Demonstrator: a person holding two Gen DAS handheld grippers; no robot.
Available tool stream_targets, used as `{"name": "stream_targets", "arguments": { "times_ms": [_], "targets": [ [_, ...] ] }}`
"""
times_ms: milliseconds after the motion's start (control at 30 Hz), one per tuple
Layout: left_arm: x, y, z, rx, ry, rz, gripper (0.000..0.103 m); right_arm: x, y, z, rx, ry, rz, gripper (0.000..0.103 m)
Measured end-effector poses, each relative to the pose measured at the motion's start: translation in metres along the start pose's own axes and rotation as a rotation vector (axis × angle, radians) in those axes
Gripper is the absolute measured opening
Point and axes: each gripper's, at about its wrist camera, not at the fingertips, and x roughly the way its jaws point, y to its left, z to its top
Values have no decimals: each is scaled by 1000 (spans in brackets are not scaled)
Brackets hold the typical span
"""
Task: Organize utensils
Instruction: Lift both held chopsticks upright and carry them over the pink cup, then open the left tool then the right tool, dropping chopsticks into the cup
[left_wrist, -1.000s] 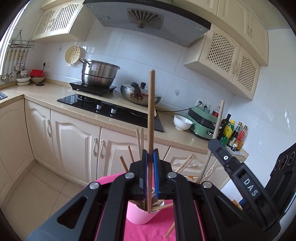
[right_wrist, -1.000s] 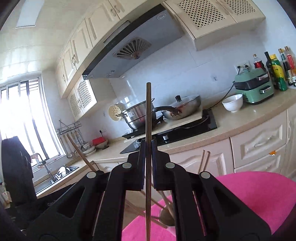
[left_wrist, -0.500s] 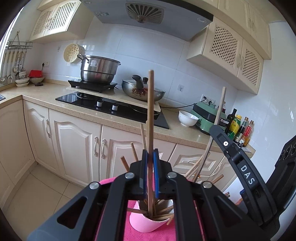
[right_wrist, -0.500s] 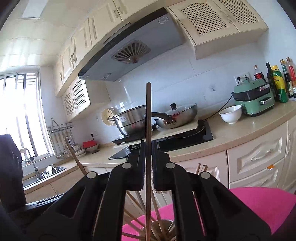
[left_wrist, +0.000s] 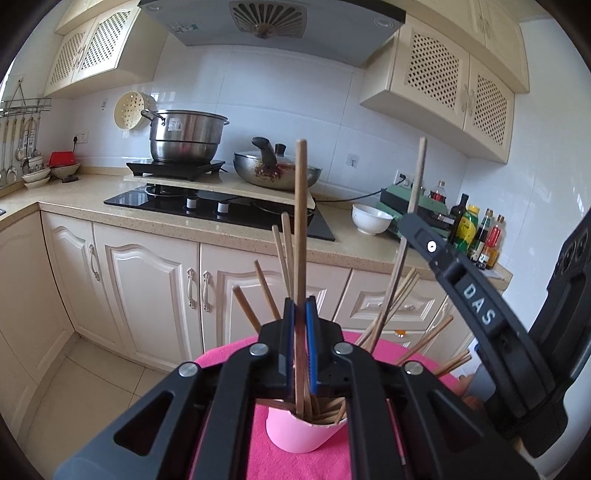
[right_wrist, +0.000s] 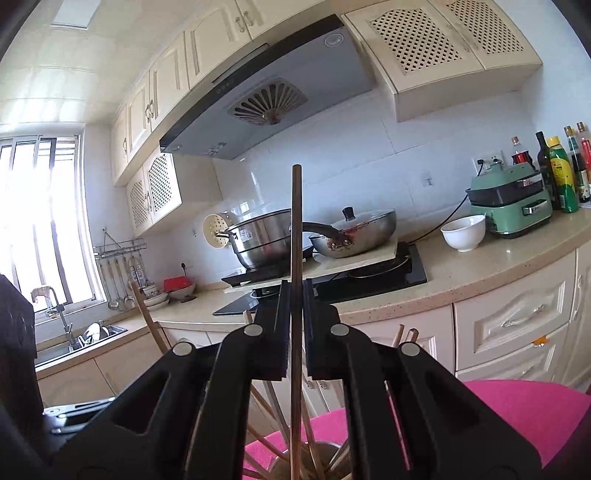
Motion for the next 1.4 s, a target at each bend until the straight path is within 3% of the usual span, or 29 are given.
{"name": "stream_targets", "arguments": {
  "times_ms": [667, 900, 1033, 1400],
  "targets": [
    [25, 4, -33, 44, 113, 4, 8, 4, 1, -3, -44, 32, 12, 7],
    [24, 10, -28, -5, 141, -11, 9, 3, 5, -8, -76, 89, 21, 7],
    [21, 10, -22, -14, 139, -17, 22, 0, 8, -9, -104, 126, 31, 7],
    [8, 10, -10, -21, 133, 14, 22, -7, 18, -2, -162, 212, 65, 7]
  ]
}}
